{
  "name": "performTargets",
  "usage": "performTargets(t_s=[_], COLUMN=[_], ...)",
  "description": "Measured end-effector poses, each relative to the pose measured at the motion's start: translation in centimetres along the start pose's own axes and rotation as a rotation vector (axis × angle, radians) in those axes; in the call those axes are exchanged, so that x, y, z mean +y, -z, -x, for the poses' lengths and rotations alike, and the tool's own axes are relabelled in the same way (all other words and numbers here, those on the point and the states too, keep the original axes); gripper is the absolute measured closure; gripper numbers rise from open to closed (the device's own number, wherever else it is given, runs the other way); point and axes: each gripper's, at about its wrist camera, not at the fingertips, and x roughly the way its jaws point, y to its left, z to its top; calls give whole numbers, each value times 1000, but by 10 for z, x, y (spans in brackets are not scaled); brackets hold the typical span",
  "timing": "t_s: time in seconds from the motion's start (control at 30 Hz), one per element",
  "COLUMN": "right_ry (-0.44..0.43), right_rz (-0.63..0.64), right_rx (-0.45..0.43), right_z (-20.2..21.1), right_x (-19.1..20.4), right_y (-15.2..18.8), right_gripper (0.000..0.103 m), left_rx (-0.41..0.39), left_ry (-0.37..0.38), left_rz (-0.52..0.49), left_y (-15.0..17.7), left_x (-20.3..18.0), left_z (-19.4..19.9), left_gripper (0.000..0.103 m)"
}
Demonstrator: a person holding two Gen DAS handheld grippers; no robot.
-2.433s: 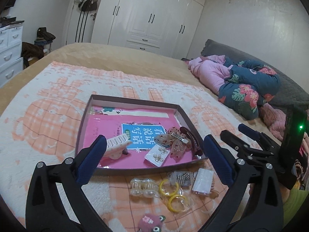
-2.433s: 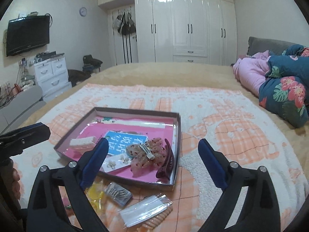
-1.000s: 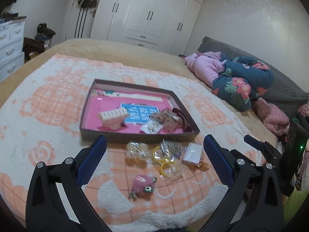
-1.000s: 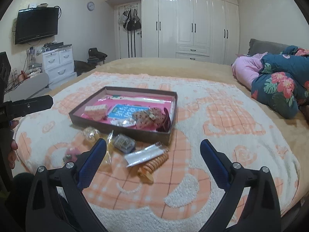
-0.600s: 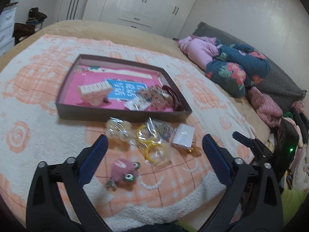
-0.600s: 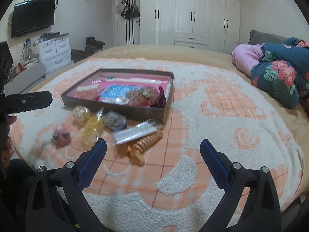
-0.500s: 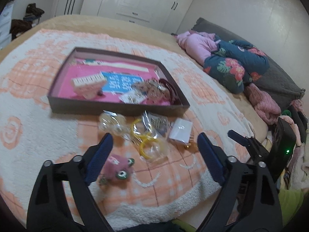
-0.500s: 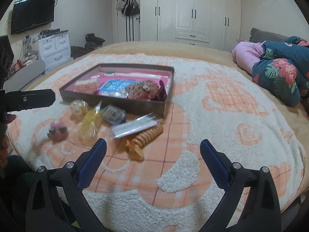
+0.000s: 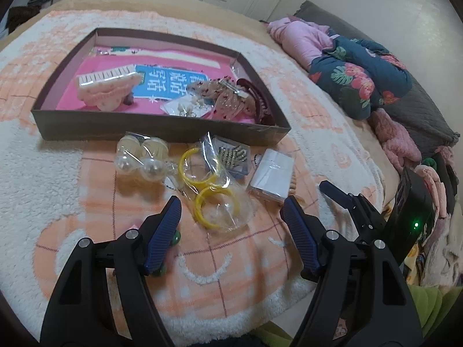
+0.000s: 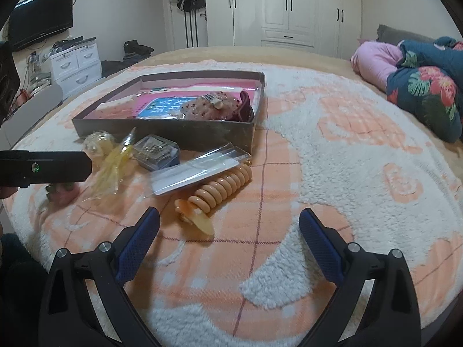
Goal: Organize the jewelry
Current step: 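Grasp the yellow bangle bag with the left tool while the right grasps the orange spiral hair tie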
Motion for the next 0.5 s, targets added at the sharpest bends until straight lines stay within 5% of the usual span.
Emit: performTargets(t_s=[0.23,0.5], right_ry=[-5,0], right_rz=[3,-22], right_rx=[0,-4], right_z=[-12,-15], right_x=[1,-13], right_y=[-7,-9], right_gripper=[19,50], left_rx=[17,45], left_ry=[-5,-53], left_rz=[5,10], left_y=[-10,-17], left_x=[2,4], left_z=[-15,-27], left_gripper=[39,44])
